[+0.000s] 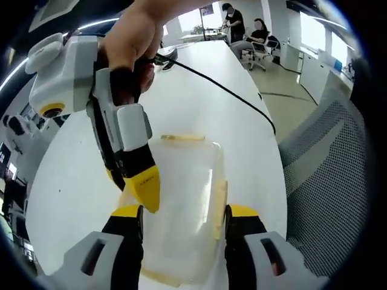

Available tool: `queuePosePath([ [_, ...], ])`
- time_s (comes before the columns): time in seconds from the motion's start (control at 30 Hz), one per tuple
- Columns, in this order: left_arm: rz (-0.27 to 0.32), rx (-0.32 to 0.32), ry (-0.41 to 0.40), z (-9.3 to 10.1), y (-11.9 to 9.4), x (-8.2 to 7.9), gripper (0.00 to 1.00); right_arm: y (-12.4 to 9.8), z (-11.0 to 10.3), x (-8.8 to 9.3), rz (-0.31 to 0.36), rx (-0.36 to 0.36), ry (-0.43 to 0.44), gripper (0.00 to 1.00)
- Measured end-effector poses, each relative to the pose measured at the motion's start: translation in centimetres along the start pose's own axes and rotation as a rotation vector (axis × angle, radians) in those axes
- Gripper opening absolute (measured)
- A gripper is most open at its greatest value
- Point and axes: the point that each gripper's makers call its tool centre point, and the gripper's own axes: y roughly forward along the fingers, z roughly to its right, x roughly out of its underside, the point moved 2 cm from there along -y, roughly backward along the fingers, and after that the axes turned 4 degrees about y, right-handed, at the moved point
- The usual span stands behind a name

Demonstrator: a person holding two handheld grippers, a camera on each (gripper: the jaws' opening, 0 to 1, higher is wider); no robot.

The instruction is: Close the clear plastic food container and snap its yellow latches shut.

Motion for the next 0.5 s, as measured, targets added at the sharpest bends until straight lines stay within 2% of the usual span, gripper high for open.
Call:
queuePosePath([
  [0.23,0.003,0.002,0.000,-0.20,0.02,0.01,0.52,0.03,0.03,-0.17,-0.039,-0.014,0.014,0.33],
  [0.5,0.001,-0.015,-0.005,-0.21,0.31,-0.01,0.50,0.32,0.04,-0.19,-0.128,-0.014,0.008,0.33],
])
